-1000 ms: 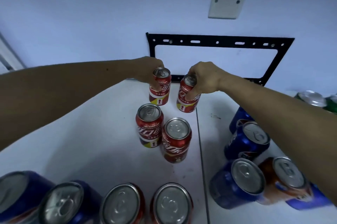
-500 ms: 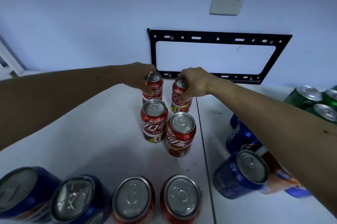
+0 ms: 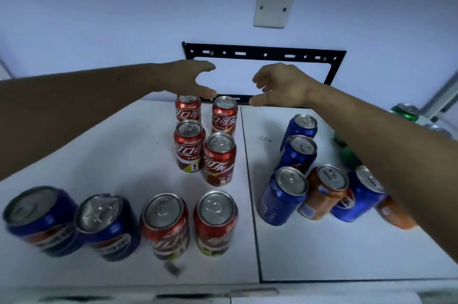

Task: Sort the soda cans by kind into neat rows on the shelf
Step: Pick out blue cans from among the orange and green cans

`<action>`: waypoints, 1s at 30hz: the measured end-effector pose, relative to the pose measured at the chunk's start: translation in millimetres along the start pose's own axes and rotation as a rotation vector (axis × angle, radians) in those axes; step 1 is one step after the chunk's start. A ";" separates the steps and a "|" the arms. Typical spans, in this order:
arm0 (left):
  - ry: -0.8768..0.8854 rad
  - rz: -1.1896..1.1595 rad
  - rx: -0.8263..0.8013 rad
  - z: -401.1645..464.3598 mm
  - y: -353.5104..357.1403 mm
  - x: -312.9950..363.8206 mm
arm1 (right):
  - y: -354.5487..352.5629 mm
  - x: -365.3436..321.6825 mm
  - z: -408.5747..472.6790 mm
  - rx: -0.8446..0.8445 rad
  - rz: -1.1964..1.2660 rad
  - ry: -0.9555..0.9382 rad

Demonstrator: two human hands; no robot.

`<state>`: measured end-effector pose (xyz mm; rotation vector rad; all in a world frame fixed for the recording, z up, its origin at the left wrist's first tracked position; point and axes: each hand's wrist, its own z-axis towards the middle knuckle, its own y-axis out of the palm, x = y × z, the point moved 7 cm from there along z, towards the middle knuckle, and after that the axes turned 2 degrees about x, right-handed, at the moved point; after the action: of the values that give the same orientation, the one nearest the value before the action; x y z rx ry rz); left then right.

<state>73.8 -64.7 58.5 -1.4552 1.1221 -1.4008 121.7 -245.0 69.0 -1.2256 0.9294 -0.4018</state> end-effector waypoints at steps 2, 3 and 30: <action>0.004 -0.042 0.012 -10.0 -1.6 12.6 | -10.1 4.8 -19.4 0.011 -0.010 -0.001; 0.011 -0.052 0.018 -15.0 -0.1 19.8 | -14.4 7.3 -29.7 0.013 -0.013 -0.005; 0.101 0.142 0.004 -117.9 114.9 170.3 | -14.1 104.6 -231.9 0.014 -0.097 0.140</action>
<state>-52.9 -256.9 3.1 -1.2872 1.2600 -1.3887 4.4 -467.9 30.9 -1.2450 0.9864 -0.5765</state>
